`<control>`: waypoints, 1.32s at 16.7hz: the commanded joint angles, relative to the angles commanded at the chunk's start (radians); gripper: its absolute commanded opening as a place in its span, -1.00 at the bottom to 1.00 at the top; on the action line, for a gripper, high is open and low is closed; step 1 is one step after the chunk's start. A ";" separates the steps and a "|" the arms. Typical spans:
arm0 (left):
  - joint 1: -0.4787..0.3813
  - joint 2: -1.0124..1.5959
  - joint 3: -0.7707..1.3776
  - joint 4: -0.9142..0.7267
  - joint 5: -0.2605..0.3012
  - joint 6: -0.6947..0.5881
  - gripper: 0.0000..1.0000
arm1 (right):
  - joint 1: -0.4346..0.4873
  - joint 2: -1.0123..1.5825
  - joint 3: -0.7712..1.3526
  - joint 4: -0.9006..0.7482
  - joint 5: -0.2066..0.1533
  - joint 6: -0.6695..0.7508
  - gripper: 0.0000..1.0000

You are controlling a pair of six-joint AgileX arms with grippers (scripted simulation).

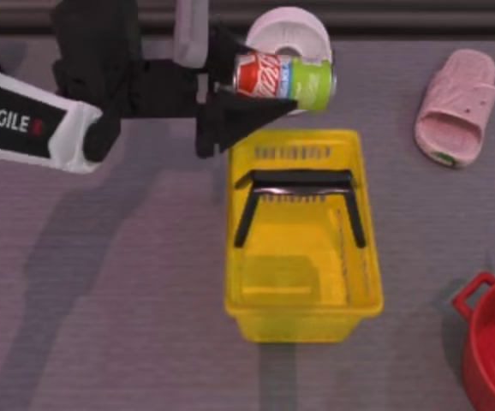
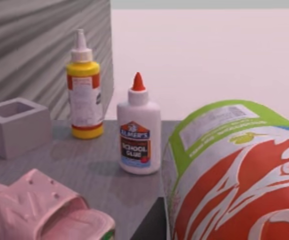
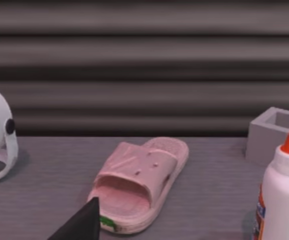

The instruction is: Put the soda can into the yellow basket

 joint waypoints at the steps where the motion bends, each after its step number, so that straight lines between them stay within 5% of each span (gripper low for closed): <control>1: 0.003 0.034 -0.009 0.050 0.000 -0.001 -1.00 | 0.000 0.000 0.000 0.000 0.000 0.000 1.00; 10: 0.014 0.159 -0.047 0.212 -0.001 -0.005 -1.00 | 0.000 0.000 0.000 0.000 0.000 0.000 1.00; 22: 0.014 0.159 -0.047 0.212 -0.001 -0.005 0.81 | 0.000 0.000 0.000 0.000 0.000 0.000 1.00</control>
